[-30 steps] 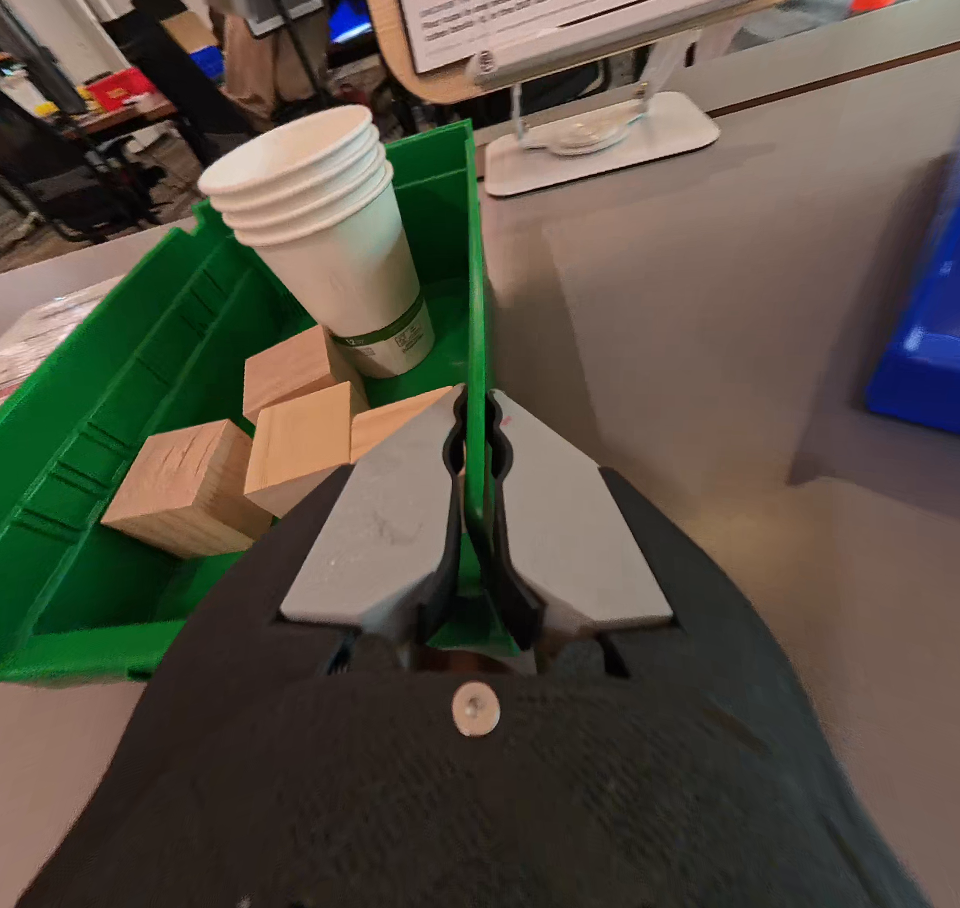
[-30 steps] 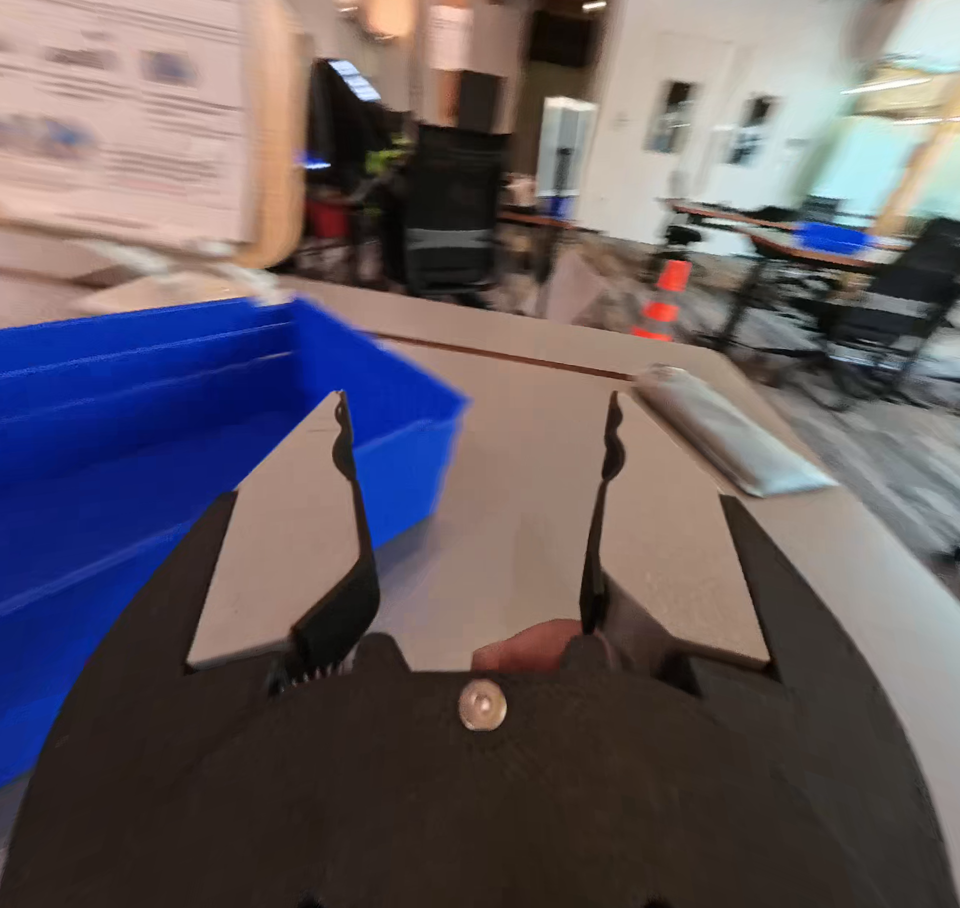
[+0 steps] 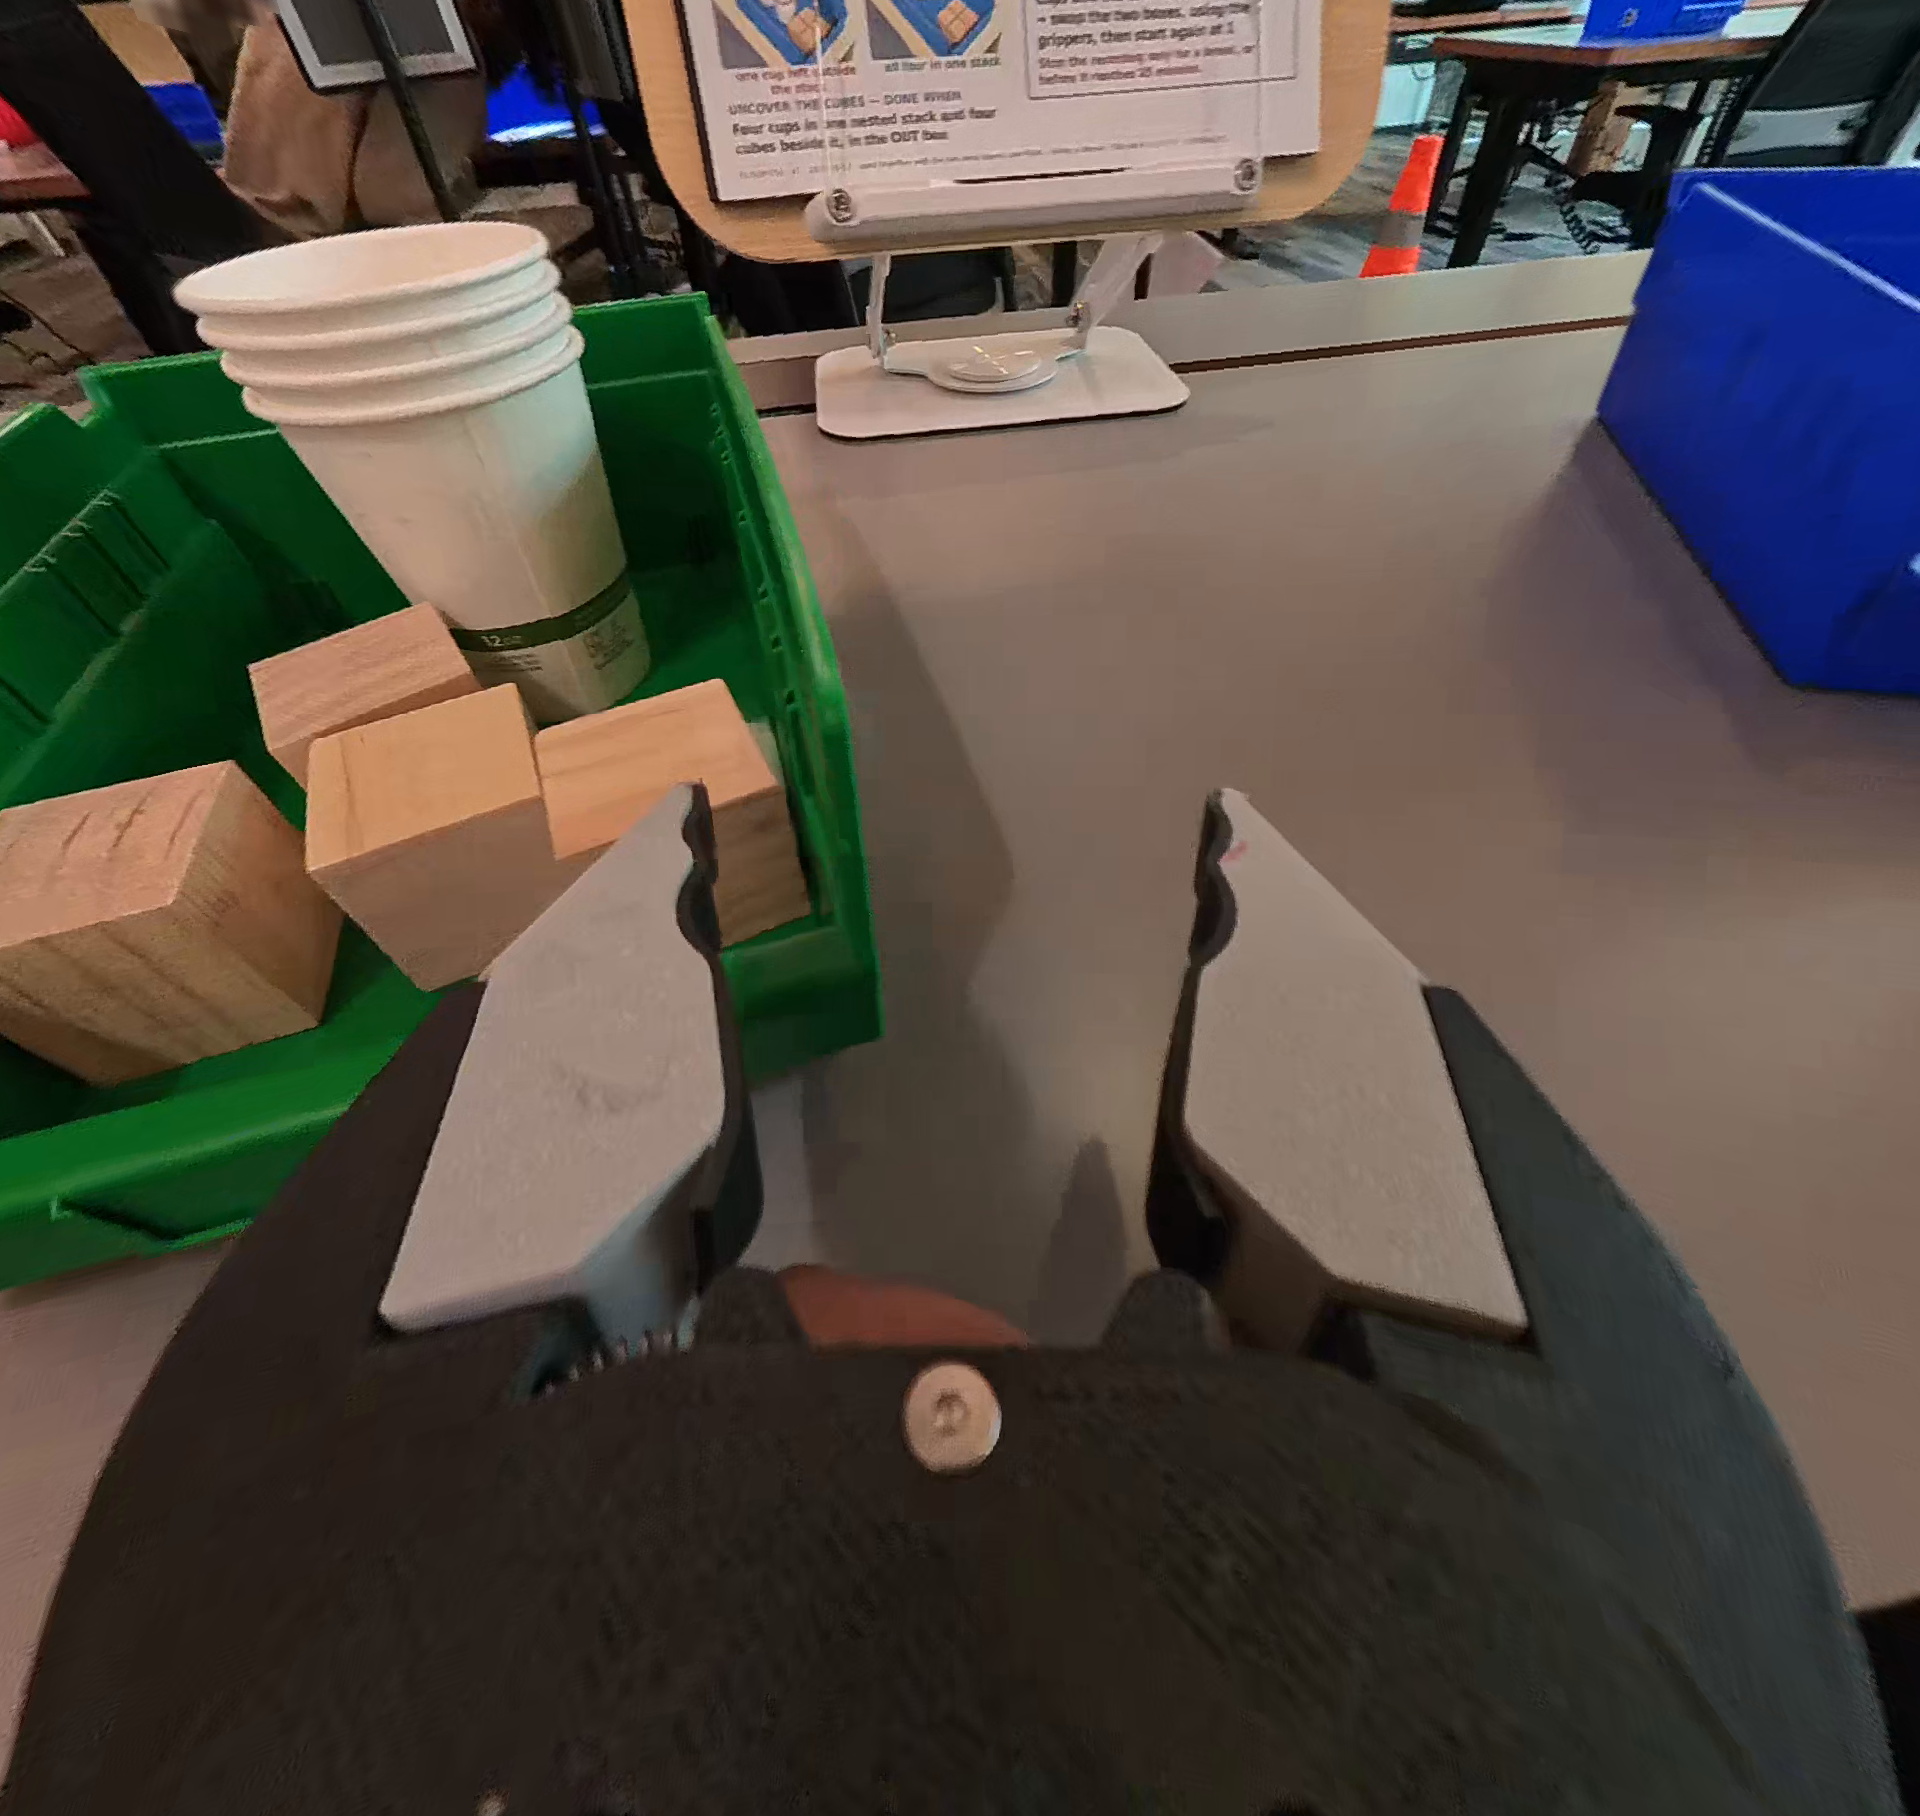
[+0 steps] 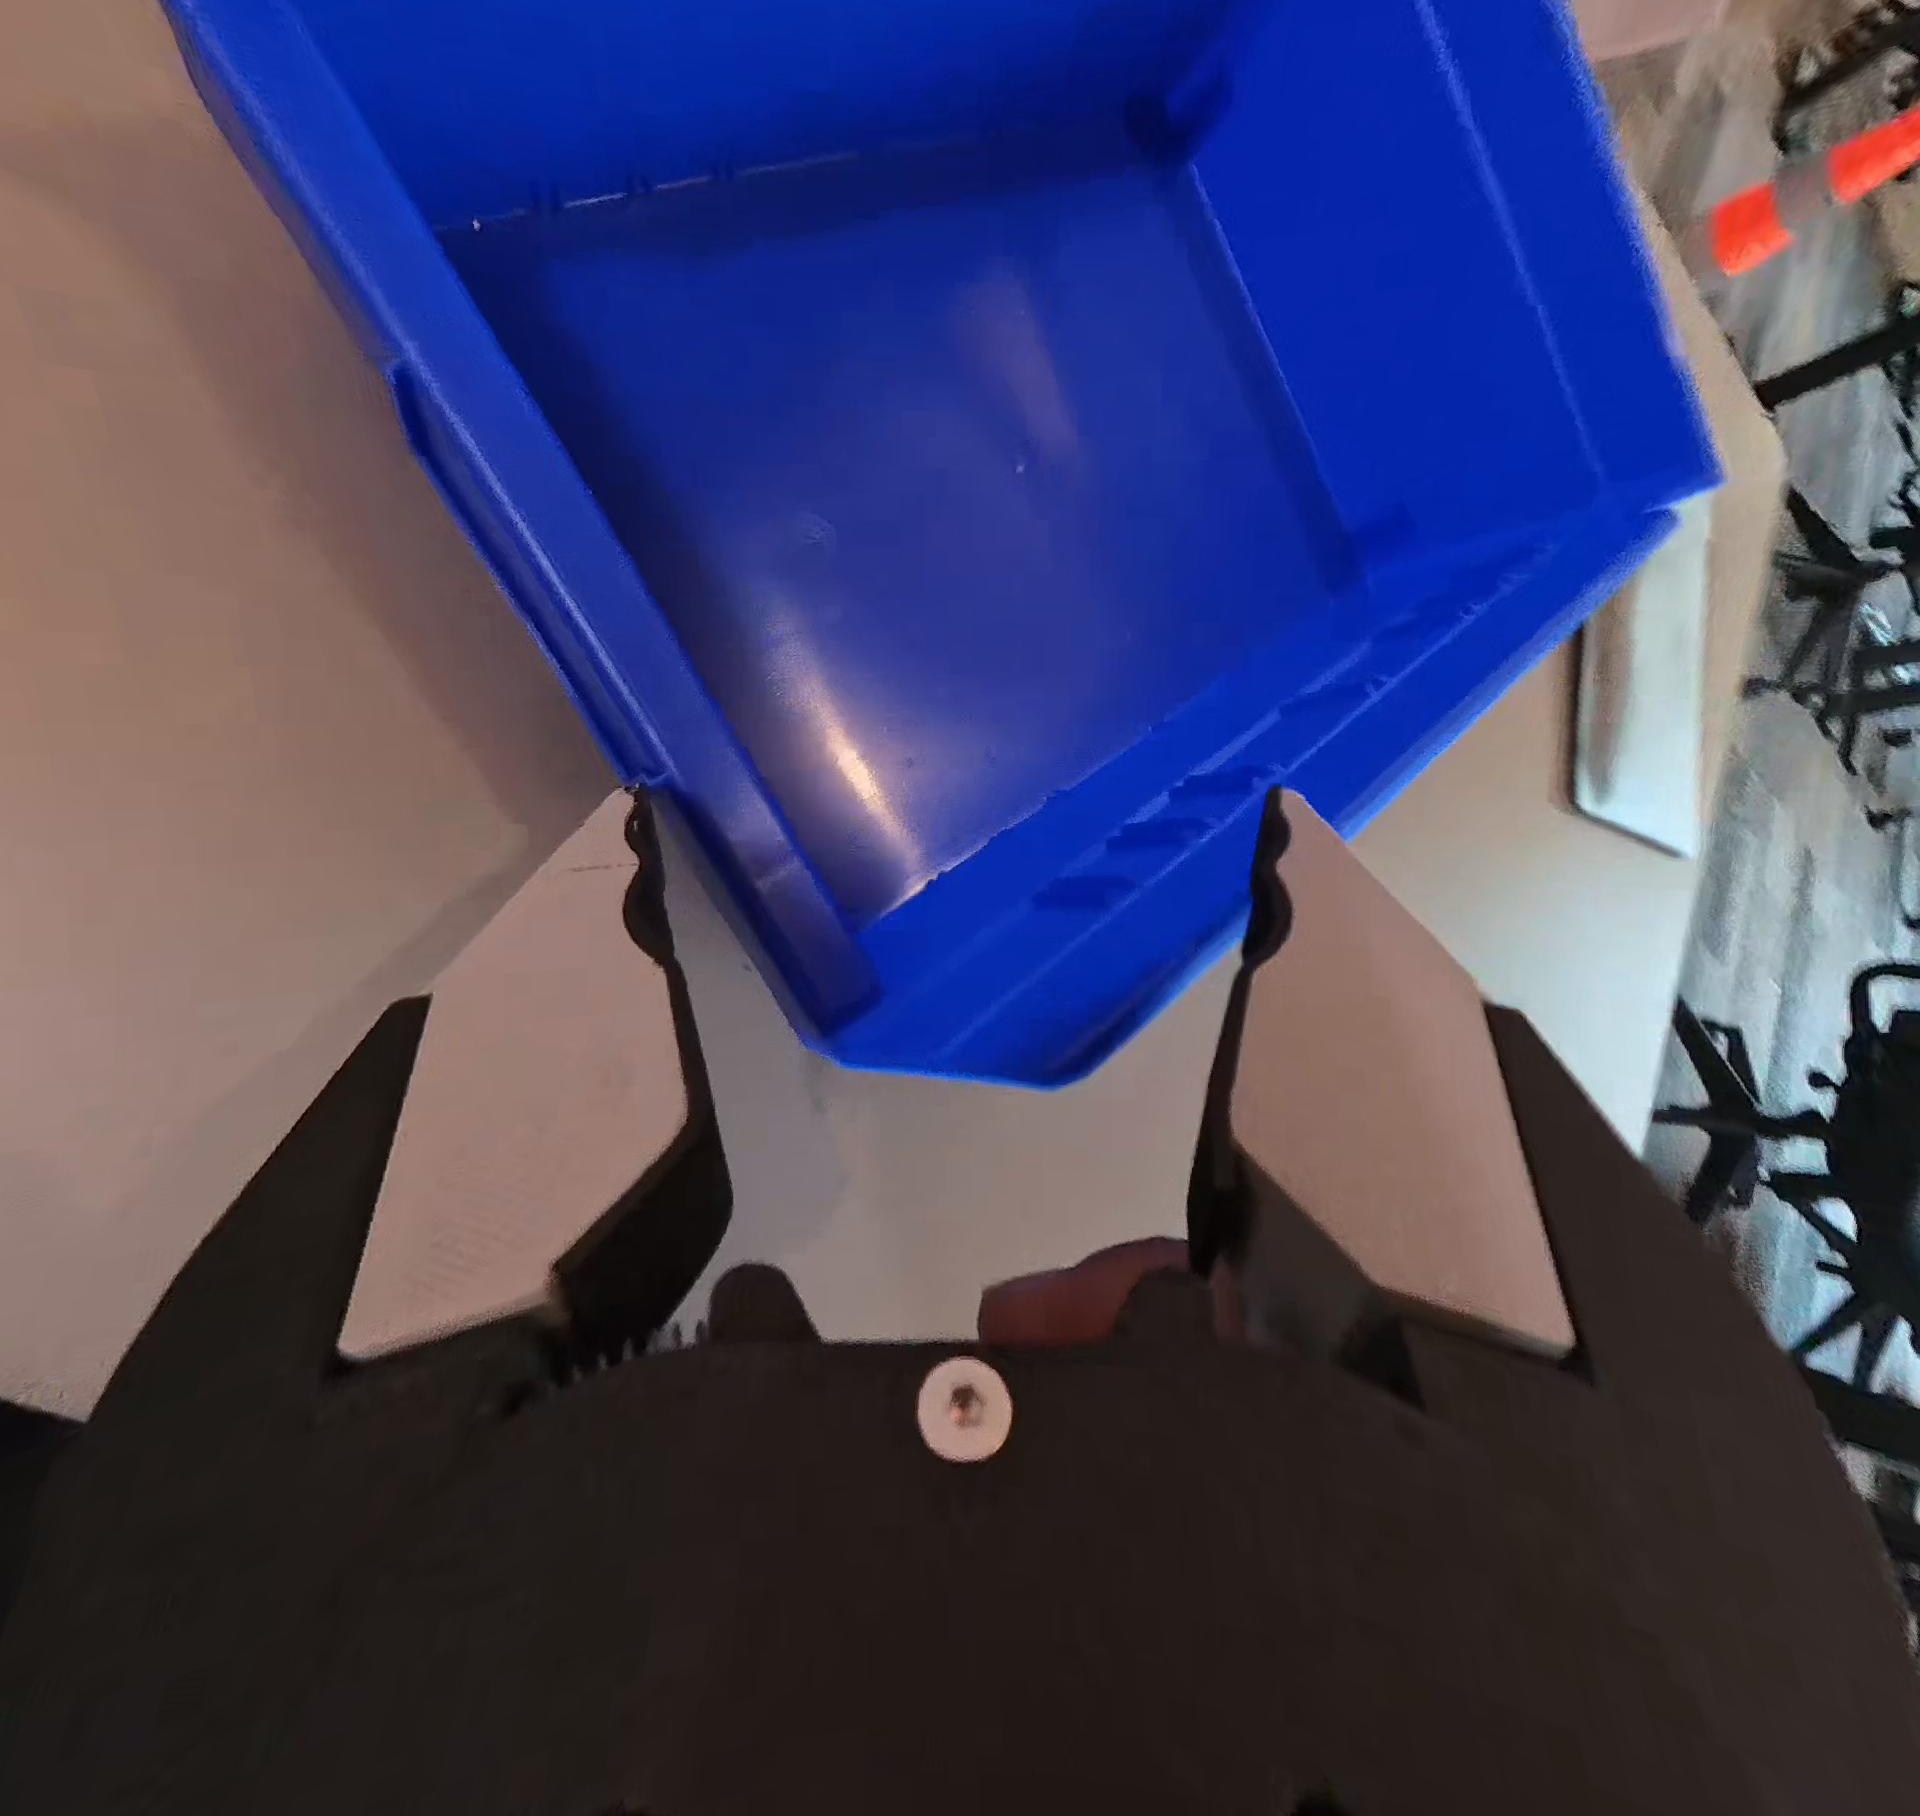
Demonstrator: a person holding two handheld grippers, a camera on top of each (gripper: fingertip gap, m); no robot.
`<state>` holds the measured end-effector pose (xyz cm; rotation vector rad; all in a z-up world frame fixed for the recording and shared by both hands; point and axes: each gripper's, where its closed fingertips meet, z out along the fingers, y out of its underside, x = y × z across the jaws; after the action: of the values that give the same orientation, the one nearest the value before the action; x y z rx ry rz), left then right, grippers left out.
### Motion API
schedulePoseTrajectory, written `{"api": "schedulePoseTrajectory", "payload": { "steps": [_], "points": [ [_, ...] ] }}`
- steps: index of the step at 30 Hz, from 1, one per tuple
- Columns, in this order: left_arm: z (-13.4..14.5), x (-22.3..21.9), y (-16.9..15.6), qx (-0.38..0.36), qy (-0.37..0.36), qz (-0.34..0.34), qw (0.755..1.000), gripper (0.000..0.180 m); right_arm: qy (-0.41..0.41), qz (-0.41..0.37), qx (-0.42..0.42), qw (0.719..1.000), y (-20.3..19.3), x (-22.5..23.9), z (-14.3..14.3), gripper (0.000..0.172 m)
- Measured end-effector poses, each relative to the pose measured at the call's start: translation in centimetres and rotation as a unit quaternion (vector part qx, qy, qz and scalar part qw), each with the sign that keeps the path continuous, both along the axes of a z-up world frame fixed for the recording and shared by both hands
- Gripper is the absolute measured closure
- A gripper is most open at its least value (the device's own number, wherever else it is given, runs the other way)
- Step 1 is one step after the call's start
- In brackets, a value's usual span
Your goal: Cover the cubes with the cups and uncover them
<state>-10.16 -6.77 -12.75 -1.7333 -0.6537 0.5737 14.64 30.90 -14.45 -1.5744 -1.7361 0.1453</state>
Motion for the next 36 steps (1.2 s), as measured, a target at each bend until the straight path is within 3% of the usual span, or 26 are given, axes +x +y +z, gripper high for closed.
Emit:
{"api": "schedulePoseTrajectory", "payload": {
  "steps": [3, 6, 11, 13, 16, 20, 23, 28, 32, 36],
  "points": [
    [0.0, 1.4, 1.0, -0.001, 0.003, -0.020, 1.000, 0.089, 0.063, -0.020, -0.006, 0.998, -0.2, 0.8, 2.5, 0.064],
    [0.1, 1.8, 2.1, 0.004, 0.002, -0.025, 1.000, 0.074, 0.127, 0.010, -0.070, 0.989, -3.0, 0.5, 4.3, 0.069],
    [-0.1, 1.6, 2.7, 0.003, -0.007, -0.008, 1.000, 0.072, 0.101, 0.059, -0.149, 0.982, -6.4, -0.4, 0.9, 0.064],
    [-0.1, 2.0, 2.5, 0.004, -0.007, -0.004, 1.000, 0.071, 0.087, 0.042, -0.166, 0.981, -5.6, -0.2, -0.9, 0.067],
    [-0.1, 2.7, 2.0, 0.004, -0.002, -0.007, 1.000, 0.073, 0.098, -0.014, -0.147, 0.984, -1.9, 0.8, -1.4, 0.066],
    [-0.8, 3.6, 1.3, -0.003, 0.006, -0.009, 1.000, 0.081, 0.121, -0.074, -0.133, 0.981, 2.7, 2.5, -0.6, 0.065],
    [-1.2, 4.3, 1.4, -0.005, 0.004, -0.019, 1.000, 0.082, 0.158, -0.077, -0.147, 0.973, 2.8, 2.5, 1.1, 0.066],
    [-0.7, 5.4, 4.1, -0.014, 0.002, -0.055, 0.998, 0.081, 0.209, 0.036, -0.193, 0.958, -5.1, -2.0, 4.2, 0.064],
    [2.8, 5.7, 7.1, -0.006, 0.041, -0.079, 0.996, 0.082, 0.199, 0.148, -0.220, 0.944, -13.8, -6.8, 4.9, 0.056],
    [3.6, 2.8, 11.0, -0.003, 0.031, -0.085, 0.996, 0.084, 0.213, 0.174, -0.197, 0.941, -16.8, -12.7, 5.1, 0.060]
  ]
}}
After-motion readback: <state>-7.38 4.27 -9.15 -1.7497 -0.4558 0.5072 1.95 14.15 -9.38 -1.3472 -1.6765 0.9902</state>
